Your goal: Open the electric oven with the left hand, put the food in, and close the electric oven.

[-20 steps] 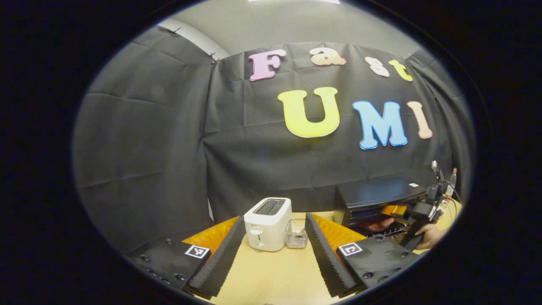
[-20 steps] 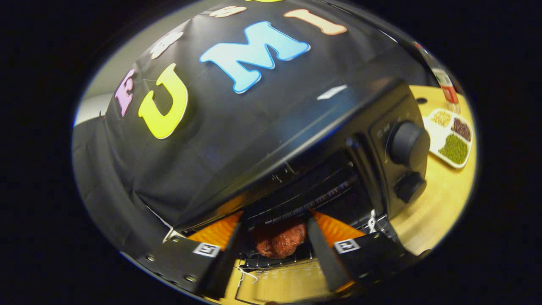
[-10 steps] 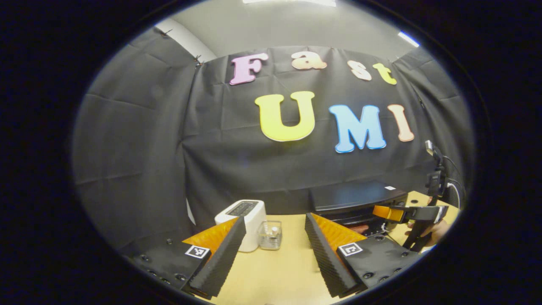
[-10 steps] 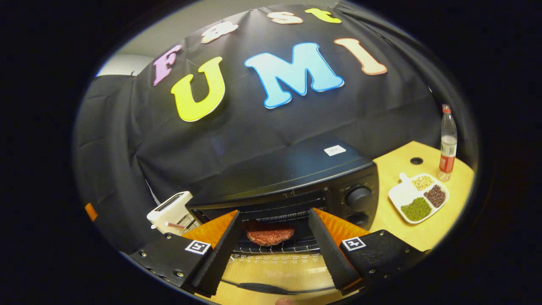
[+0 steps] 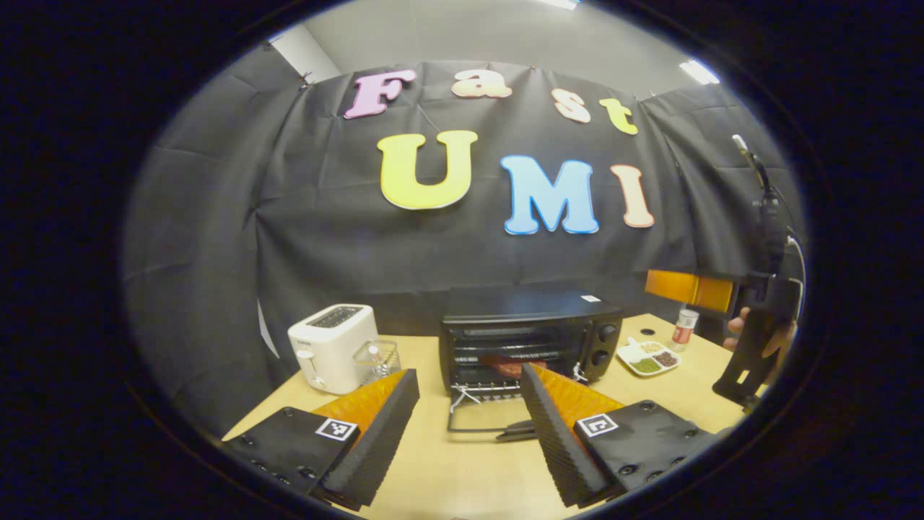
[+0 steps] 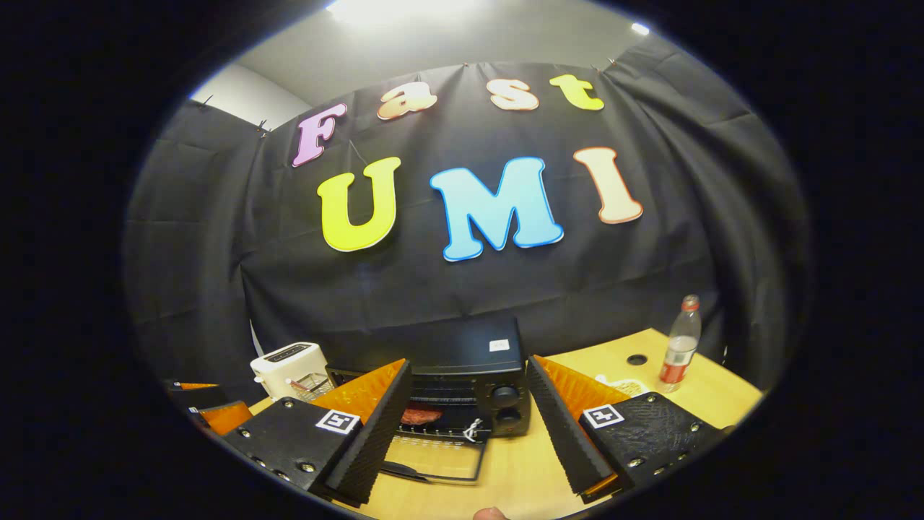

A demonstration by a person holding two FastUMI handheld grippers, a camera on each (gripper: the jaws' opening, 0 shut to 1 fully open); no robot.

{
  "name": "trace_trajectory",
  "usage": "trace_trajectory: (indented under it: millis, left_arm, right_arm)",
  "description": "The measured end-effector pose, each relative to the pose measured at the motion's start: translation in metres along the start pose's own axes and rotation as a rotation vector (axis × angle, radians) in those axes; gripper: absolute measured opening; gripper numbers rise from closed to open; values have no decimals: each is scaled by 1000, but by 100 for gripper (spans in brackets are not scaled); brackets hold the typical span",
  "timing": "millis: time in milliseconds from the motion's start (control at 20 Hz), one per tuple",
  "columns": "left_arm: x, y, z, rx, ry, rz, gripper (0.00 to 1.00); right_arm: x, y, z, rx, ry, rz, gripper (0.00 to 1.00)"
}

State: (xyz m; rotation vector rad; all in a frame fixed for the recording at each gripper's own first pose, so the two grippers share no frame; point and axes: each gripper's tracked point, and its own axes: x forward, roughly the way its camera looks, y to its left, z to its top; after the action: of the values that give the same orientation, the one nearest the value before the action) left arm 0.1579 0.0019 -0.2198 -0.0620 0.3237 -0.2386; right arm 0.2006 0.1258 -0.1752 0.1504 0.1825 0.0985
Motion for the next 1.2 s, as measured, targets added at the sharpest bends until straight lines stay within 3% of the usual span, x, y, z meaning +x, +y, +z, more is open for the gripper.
trace_trajectory:
  millis: [50, 200, 300, 450, 550, 600, 650, 800, 850, 950, 1200]
  left_arm:
    - [0, -10, -9, -4, 19, -15, 90]
    - [11, -37, -42, -14, 108, -40, 99]
    - [22, -50, -72, -26, 187, -50, 95]
    - [40, -68, -109, -53, 292, -62, 99]
    - [50, -76, -128, -41, 351, -74, 91]
    - [56, -80, -136, -31, 372, -83, 95]
    - [60, -85, -145, -21, 398, -94, 91]
    - [77, -95, -169, -16, 477, -104, 100]
    - [81, -96, -176, -23, 501, -100, 95]
    - [93, -98, -187, -33, 529, -95, 100]
    - [111, -98, -205, -2, 566, -93, 96]
  right_arm:
    - [-10, -7, 7, -15, -12, -10, 96]
    - [-38, -29, 19, -49, -27, -48, 96]
    - [-55, -42, 22, -57, -30, -75, 97]
    - [-76, -63, 27, -75, -18, -122, 97]
    - [-88, -78, 31, -96, -14, -156, 96]
    - [-93, -84, 33, -107, -15, -174, 96]
    - [-95, -90, 37, -115, -15, -191, 96]
    - [-105, -108, 41, -112, -17, -241, 96]
    - [-107, -112, 40, -106, -11, -255, 96]
    - [-112, -119, 35, -102, 10, -280, 96]
    - [-119, -132, 35, -110, 27, -322, 96]
